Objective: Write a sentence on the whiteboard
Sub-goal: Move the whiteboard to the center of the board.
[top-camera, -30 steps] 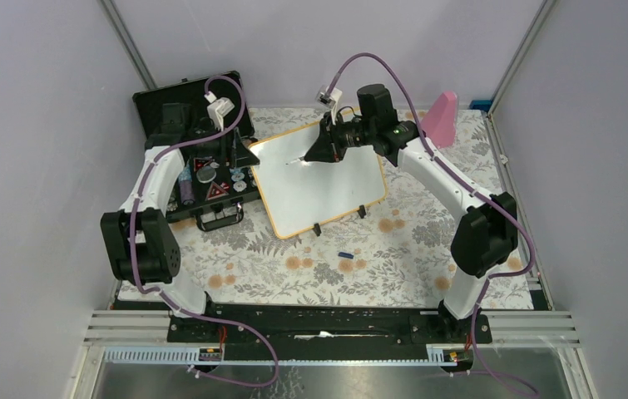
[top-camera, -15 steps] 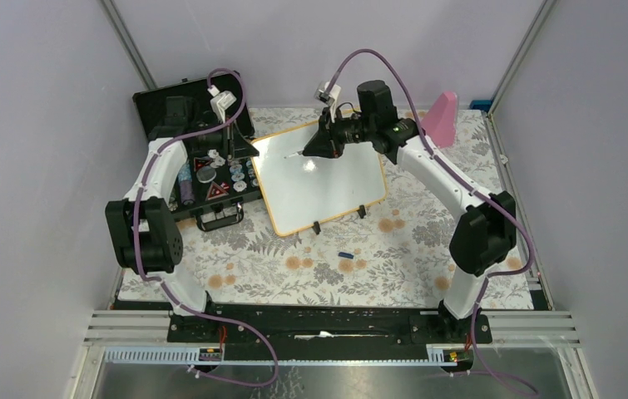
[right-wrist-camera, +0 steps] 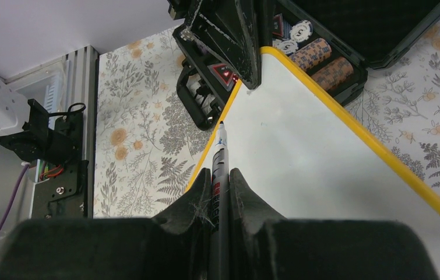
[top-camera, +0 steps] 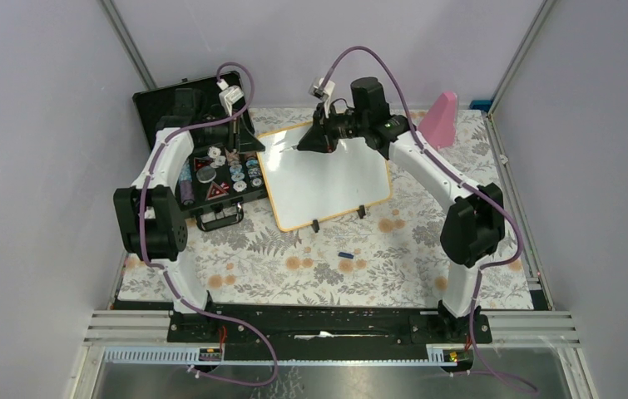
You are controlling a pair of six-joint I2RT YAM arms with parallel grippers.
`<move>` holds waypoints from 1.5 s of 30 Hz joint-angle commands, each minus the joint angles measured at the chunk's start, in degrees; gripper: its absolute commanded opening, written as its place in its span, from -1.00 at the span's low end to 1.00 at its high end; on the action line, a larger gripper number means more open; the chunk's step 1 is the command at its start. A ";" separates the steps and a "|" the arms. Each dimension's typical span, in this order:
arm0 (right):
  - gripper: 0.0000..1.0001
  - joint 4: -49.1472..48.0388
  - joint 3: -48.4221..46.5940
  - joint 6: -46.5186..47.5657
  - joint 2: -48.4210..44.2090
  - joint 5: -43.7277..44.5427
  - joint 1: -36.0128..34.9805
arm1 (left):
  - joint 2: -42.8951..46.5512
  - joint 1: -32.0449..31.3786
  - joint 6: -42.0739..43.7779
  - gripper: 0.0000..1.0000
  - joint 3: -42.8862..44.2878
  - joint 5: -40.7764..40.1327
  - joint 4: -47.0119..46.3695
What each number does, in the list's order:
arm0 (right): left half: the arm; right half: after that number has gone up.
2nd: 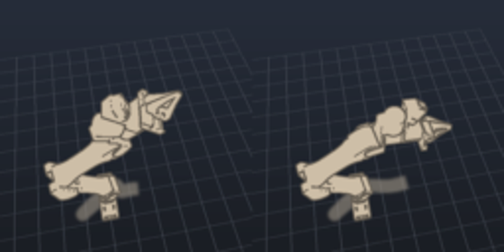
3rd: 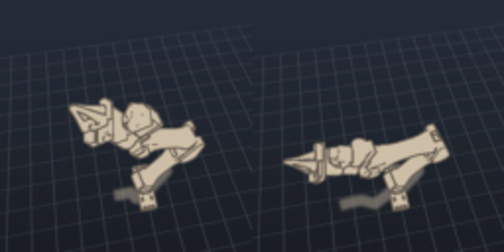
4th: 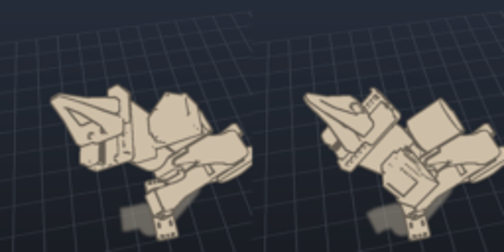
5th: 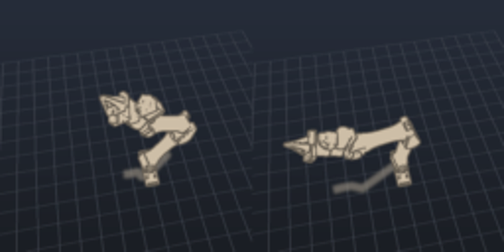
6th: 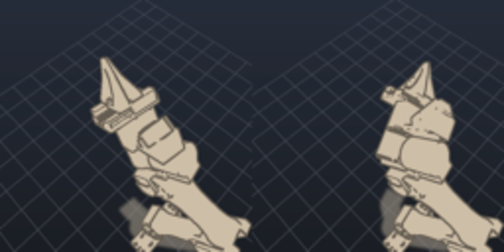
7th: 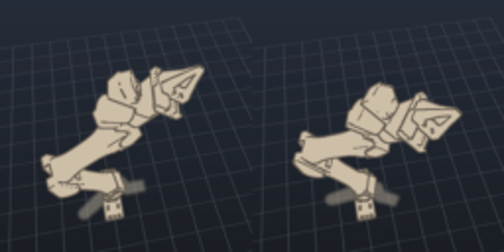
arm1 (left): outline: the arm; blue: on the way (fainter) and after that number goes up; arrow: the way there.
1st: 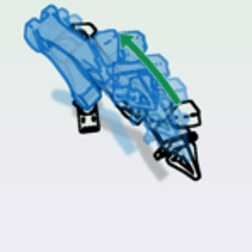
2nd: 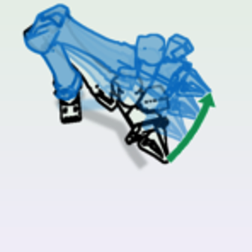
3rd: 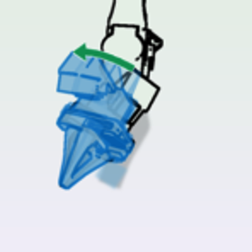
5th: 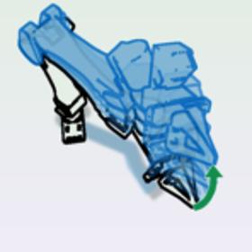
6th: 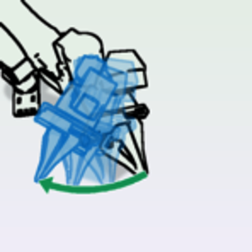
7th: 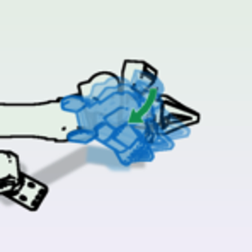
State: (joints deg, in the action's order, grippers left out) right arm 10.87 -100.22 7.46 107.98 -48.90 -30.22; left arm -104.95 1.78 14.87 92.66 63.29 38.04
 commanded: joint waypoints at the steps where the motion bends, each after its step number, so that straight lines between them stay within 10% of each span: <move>1: -1.00 -3.42 -4.09 -0.16 0.94 0.40 -0.65 | -1.05 -1.01 3.95 -0.59 2.00 -0.76 -0.25; 7: -1.00 -0.16 -9.27 2.18 4.41 1.04 -0.99 | -0.45 -1.00 3.33 -0.23 1.74 -1.68 -0.24; 17: -1.00 1.47 -12.56 3.66 7.05 3.07 -1.58 | 1.37 -0.44 1.57 -0.62 0.26 -1.59 -2.45; 23: -1.00 1.58 -13.58 3.36 8.27 2.82 -1.85 | 2.17 1.44 1.47 -0.17 0.04 -0.47 -2.25; 35: -1.00 2.44 -13.24 2.99 8.26 -0.21 -1.81 | 0.72 5.66 -0.95 -0.19 -2.07 11.69 -3.23; 45: -1.00 3.37 -12.67 4.20 7.83 0.11 -1.87 | 2.18 5.45 -18.06 -0.18 -8.20 15.91 -22.10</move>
State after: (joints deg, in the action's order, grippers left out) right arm 14.50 -111.26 10.52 116.42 -47.62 -31.46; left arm -105.21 7.38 3.90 85.45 74.50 26.44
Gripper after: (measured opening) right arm 0.158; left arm 0.406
